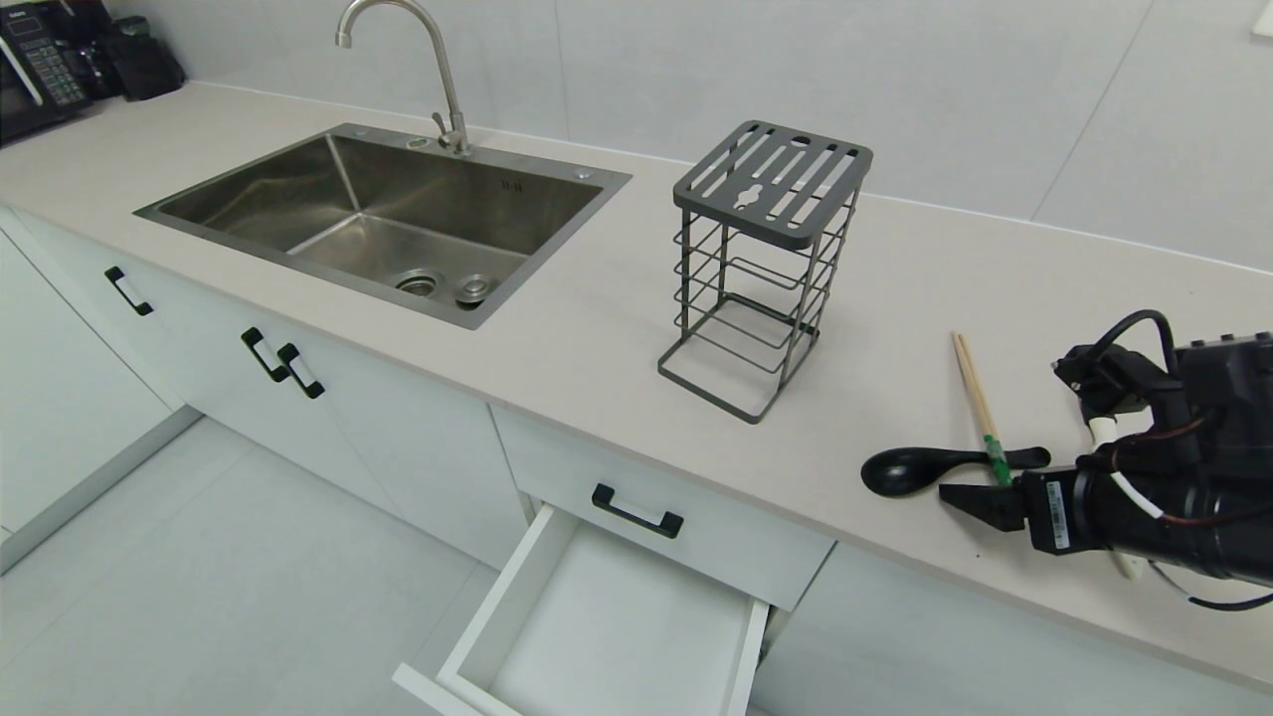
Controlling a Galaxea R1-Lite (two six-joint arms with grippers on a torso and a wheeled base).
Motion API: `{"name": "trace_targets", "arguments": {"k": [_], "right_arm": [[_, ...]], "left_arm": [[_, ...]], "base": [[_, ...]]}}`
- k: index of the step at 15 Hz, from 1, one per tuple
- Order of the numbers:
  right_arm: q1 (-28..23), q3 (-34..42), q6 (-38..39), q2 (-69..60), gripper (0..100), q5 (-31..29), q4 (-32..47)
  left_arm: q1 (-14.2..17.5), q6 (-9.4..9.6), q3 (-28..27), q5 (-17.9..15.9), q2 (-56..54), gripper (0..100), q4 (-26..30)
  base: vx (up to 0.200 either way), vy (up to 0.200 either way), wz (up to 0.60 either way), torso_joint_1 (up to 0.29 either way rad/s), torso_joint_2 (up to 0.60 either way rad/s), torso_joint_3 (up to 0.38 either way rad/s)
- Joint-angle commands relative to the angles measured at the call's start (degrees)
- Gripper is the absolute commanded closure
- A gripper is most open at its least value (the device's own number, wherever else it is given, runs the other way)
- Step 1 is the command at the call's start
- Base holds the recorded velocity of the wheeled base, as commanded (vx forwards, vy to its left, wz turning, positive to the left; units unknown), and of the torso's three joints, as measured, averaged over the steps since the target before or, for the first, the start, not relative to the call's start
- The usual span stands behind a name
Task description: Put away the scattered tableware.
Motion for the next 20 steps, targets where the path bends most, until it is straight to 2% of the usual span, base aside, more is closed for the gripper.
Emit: {"name": "trace_targets", "arguments": {"k": [1, 10, 13, 20], "right_arm": [[0.01, -0.31, -0.05, 0.9, 100, 0.03, -0.01], [-2.89, 0.74, 0.04, -2.27, 100, -0.15, 0.08], [-2.18, 0.92, -0.14, -7.28, 100, -3.14, 0.08], [-0.86, -0.05, -11.12, -16.68, 100, -2.87, -0.01]], "left_arm": [[0.01, 0.0, -0.01, 0.01, 0.07, 0, -0.01], [0.01, 0.0, 0.07, 0.01, 0.07, 0, -0.01], [0.01, 0.0, -0.01, 0.01, 0.07, 0, -0.01], [0.01, 0.0, -0.01, 0.01, 0.07, 0, -0.01]], "base": [[0.0, 0.0, 0.0, 0.0, 0.0, 0.0], [0.0, 0.0, 0.0, 0.0, 0.0, 0.0], [0.0, 0.0, 0.0, 0.0, 0.0, 0.0], [0.0, 0.0, 0.0, 0.0, 0.0, 0.0]]}}
